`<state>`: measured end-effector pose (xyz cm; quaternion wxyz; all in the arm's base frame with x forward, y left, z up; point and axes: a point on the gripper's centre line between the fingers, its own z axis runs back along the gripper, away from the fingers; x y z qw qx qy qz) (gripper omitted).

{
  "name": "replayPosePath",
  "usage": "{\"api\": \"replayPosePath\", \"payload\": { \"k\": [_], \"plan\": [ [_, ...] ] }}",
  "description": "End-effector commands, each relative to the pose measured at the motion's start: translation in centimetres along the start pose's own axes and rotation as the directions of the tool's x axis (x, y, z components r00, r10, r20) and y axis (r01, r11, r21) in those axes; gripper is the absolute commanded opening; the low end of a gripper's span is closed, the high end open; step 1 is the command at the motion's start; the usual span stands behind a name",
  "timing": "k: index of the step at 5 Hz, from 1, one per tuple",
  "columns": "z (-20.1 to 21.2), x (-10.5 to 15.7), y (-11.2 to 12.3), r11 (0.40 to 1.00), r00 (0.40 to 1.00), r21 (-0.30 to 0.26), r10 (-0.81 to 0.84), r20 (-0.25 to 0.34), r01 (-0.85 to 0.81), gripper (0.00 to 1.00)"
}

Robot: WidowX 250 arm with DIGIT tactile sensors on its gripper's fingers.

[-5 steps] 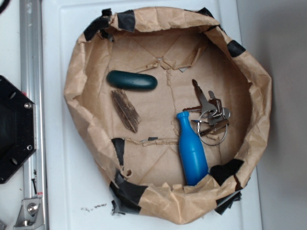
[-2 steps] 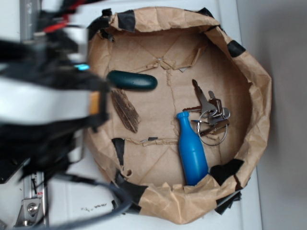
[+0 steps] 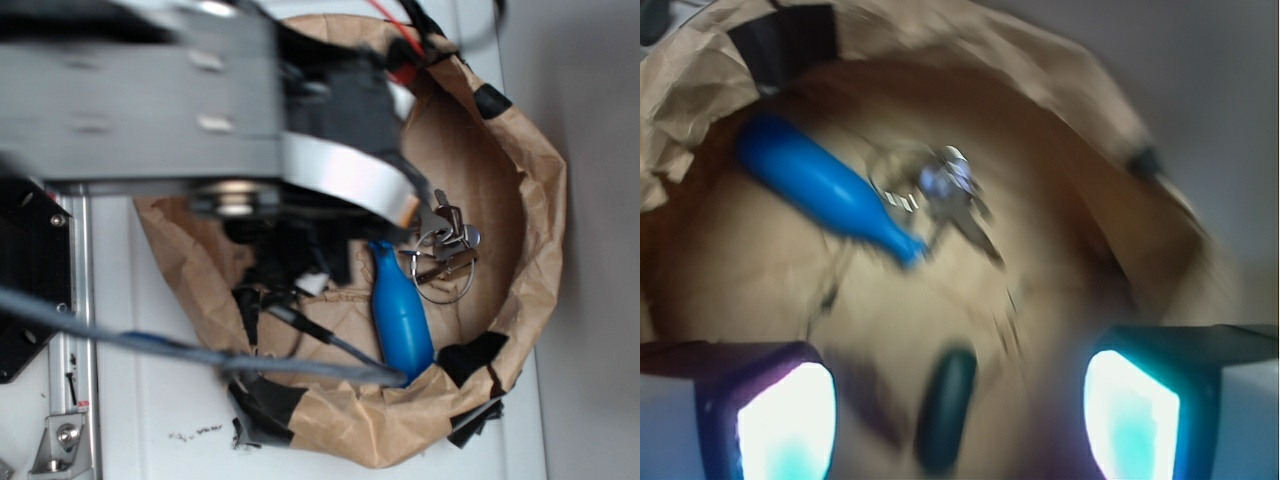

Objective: Grab the blue bottle.

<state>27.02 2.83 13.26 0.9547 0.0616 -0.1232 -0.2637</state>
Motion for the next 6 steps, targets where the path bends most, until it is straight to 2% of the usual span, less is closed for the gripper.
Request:
{"api": "replayPosePath", "payload": {
  "k": [1, 2, 3, 4, 5, 6],
  "plan": [
    [-3.6, 5.6, -6.4, 0.937, 0.942, -0.105, -0.330, 0.053, 0.334, 1.00],
    [-5.7, 6.0, -9.1, 0.881, 0.887, -0.105, -0.459, 0.046, 0.461, 1.00],
    [-6.5, 6.0, -10.7, 0.828, 0.835, -0.108, -0.548, 0.056, 0.550, 1.00],
    [-6.7, 5.6, -11.4, 0.848, 0.861, -0.161, -0.482, 0.162, 0.505, 0.00],
    [-5.7, 4.5, -10.9, 0.866, 0.875, -0.159, -0.442, 0.196, 0.473, 0.00],
    [-4.1, 3.5, -9.8, 0.871, 0.876, -0.115, -0.459, 0.150, 0.477, 0.00]
  ]
}}
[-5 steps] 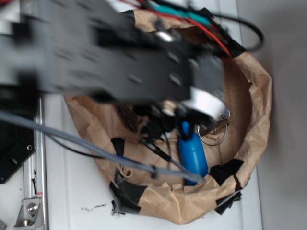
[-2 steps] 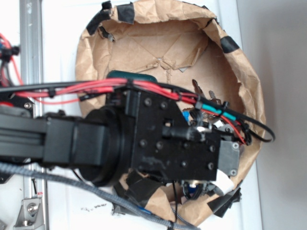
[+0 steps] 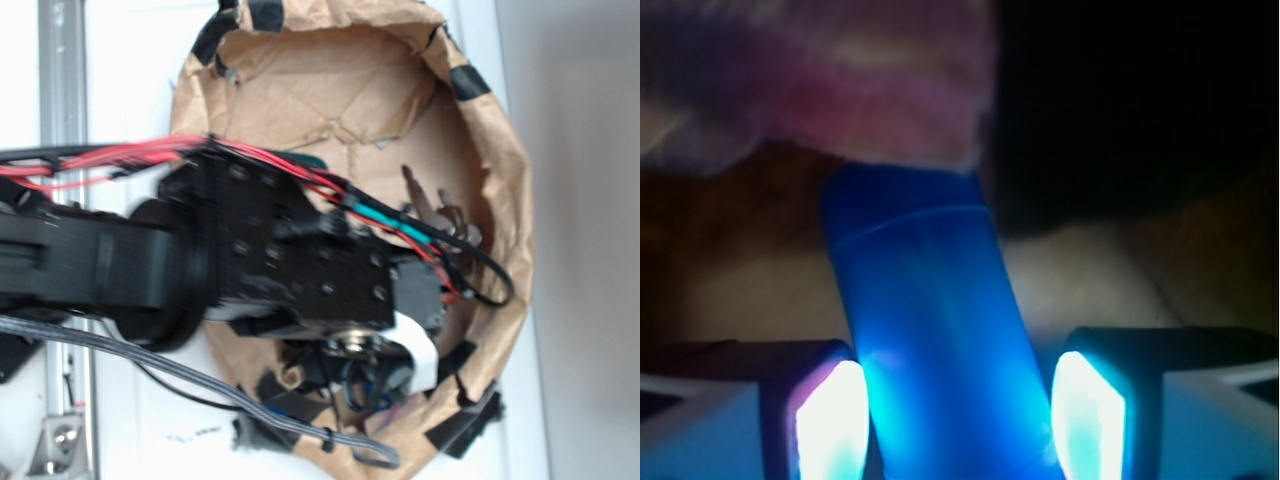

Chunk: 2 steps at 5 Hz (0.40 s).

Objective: Grab the blue bottle.

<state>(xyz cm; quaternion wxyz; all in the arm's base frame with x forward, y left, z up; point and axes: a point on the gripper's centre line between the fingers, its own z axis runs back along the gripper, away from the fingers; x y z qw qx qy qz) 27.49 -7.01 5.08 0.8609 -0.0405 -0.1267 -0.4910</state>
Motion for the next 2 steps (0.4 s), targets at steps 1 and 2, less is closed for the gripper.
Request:
{"api": "replayPosePath", "payload": {
  "k": [1, 2],
  "plan": [
    [6.6, -0.2, -0.2, 0.978, 0.999, 0.206, 0.018, -0.045, -0.008, 0.00],
    [12.1, -2.0, 2.0, 0.922, 0.941, 0.359, 0.241, -0.236, -0.146, 0.00]
  ]
}}
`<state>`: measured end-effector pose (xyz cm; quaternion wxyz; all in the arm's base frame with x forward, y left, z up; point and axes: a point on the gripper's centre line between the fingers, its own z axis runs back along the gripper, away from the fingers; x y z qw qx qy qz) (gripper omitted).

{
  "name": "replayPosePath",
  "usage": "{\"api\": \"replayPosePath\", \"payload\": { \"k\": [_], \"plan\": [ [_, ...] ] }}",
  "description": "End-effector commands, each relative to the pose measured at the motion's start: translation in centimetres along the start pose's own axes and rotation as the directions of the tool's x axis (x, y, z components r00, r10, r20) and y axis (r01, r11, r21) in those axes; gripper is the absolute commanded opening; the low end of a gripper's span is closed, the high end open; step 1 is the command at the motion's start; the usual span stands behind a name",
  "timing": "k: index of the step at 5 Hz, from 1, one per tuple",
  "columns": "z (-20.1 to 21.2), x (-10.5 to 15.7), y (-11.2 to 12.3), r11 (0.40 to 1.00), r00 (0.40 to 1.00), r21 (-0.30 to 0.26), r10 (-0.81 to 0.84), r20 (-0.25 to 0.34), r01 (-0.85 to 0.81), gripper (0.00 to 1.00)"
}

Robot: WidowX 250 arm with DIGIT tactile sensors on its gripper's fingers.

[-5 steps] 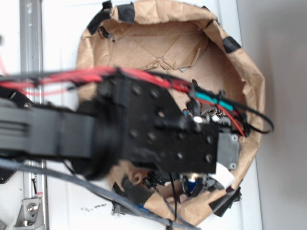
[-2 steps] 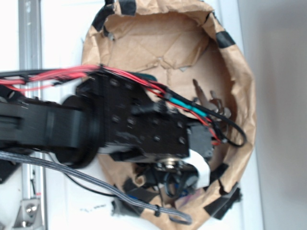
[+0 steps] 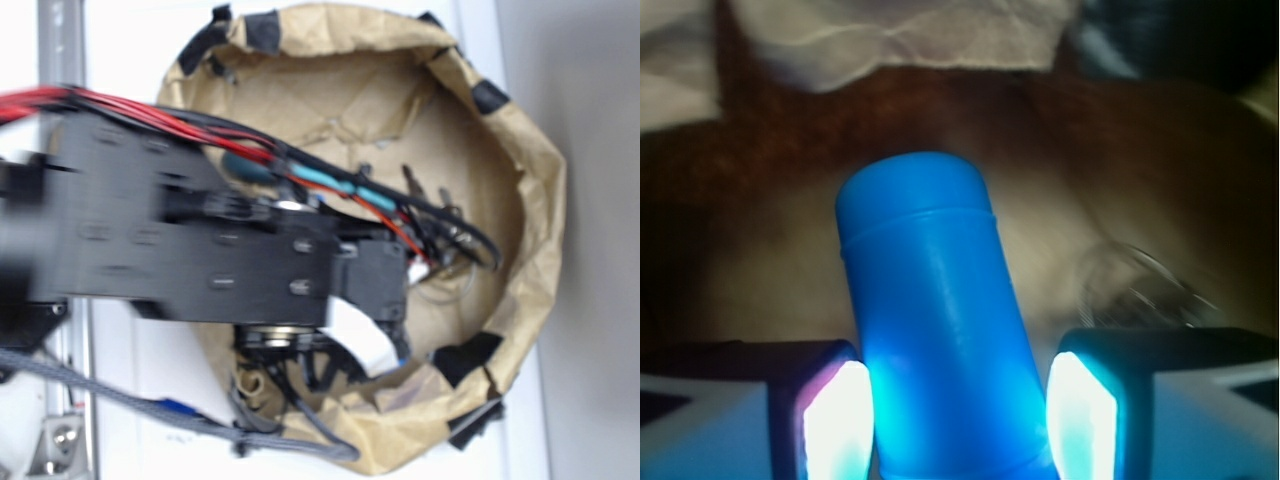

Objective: Grab the blue bottle.

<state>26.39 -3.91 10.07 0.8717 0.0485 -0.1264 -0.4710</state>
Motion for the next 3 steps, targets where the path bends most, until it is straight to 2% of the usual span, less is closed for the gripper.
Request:
{"api": "replayPosePath", "payload": {
  "k": [1, 2, 3],
  "plan": [
    [9.39, -1.58, 3.54, 0.913, 0.871, 0.159, 0.407, -0.275, -0.376, 0.00],
    [9.83, -1.82, 3.87, 0.776, 0.746, 0.120, 0.630, -0.218, -0.620, 0.00],
    [9.20, -2.03, 3.51, 0.596, 0.560, 0.154, 0.798, -0.222, -0.788, 0.00]
  ]
}}
